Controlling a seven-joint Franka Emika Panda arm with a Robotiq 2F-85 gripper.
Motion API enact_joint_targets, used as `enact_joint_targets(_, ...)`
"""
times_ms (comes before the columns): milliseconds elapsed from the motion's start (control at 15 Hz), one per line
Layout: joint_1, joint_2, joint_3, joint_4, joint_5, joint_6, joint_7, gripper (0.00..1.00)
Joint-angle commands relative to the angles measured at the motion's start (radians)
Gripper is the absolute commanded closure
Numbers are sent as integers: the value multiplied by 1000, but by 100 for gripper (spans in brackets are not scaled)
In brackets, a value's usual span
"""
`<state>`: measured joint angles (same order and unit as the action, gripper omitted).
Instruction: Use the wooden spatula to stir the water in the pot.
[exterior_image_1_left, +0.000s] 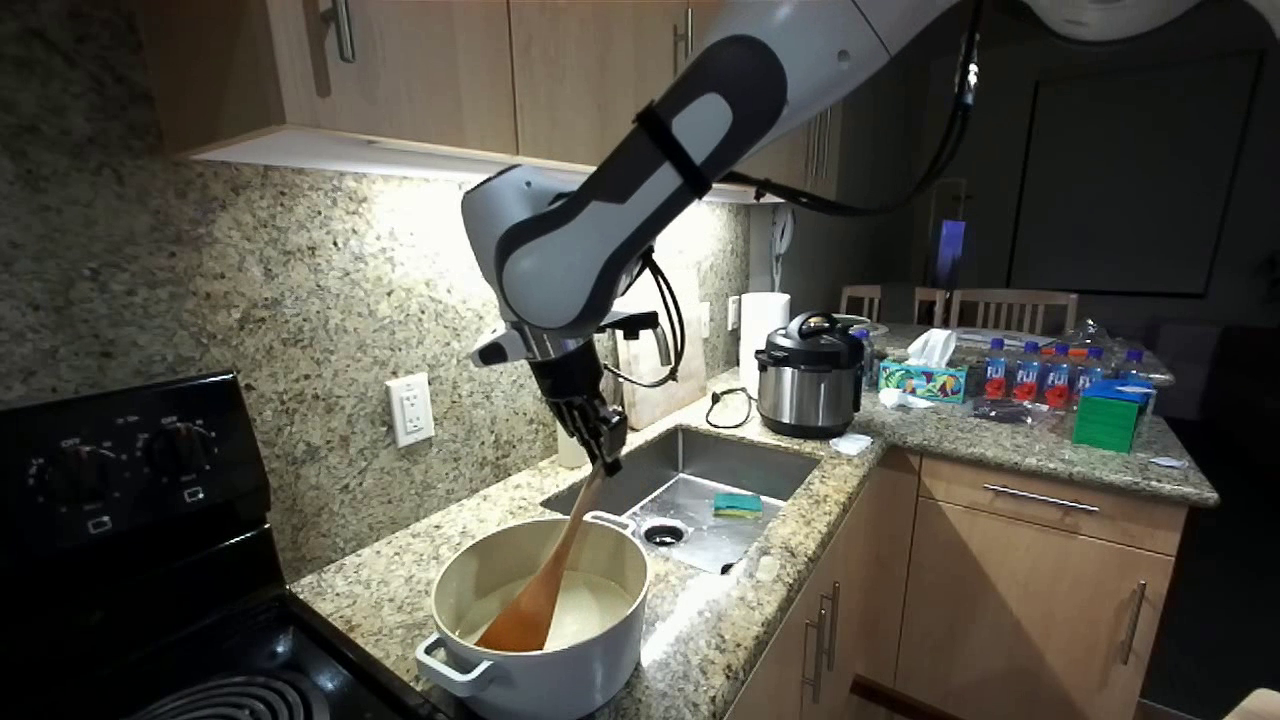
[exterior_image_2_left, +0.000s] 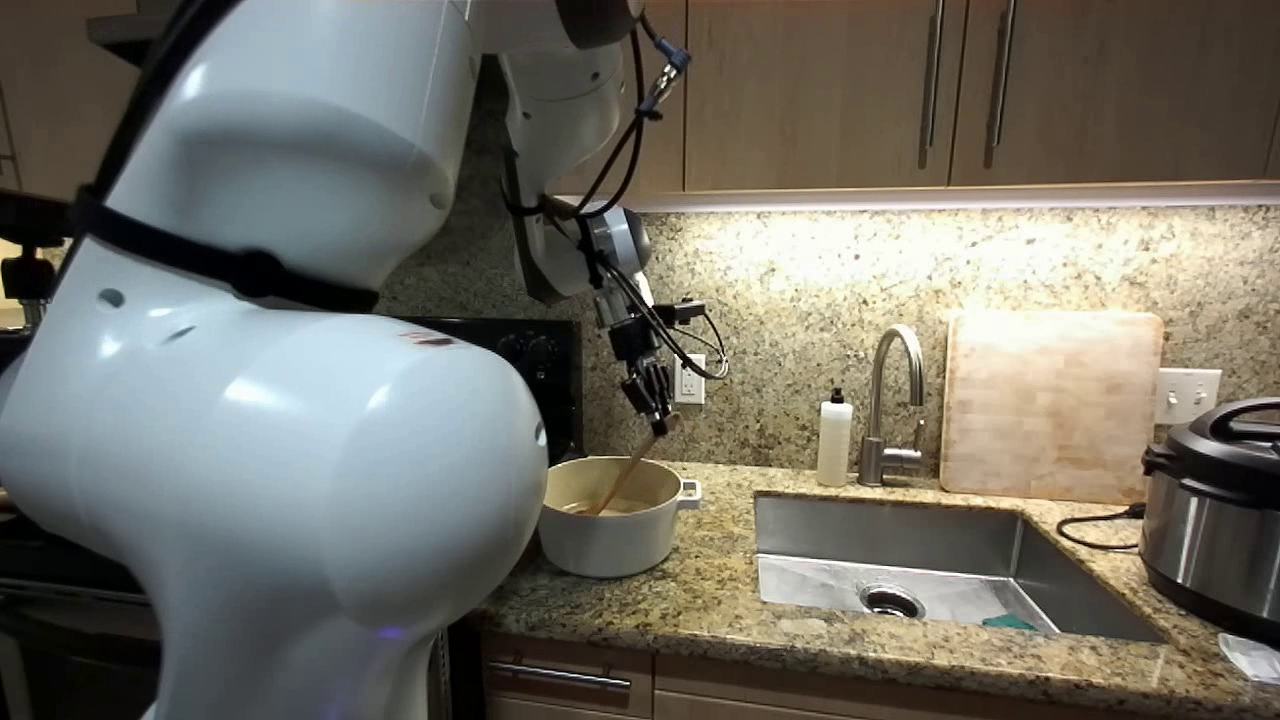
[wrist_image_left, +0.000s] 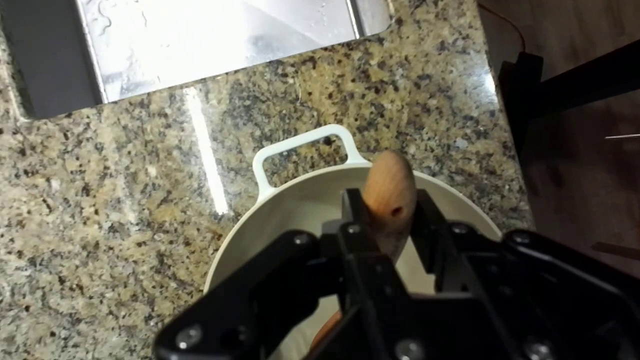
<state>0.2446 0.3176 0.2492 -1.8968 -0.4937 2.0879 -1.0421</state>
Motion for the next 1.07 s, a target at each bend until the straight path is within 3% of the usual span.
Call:
enact_joint_targets(0,8,23,-12,48,-11,0,12,93)
enact_joint_targets(400,-2,-8,-43,45,-2,-33,77,93)
enact_joint_targets(1000,7,-138,-46,-56,-32,-171,189,93)
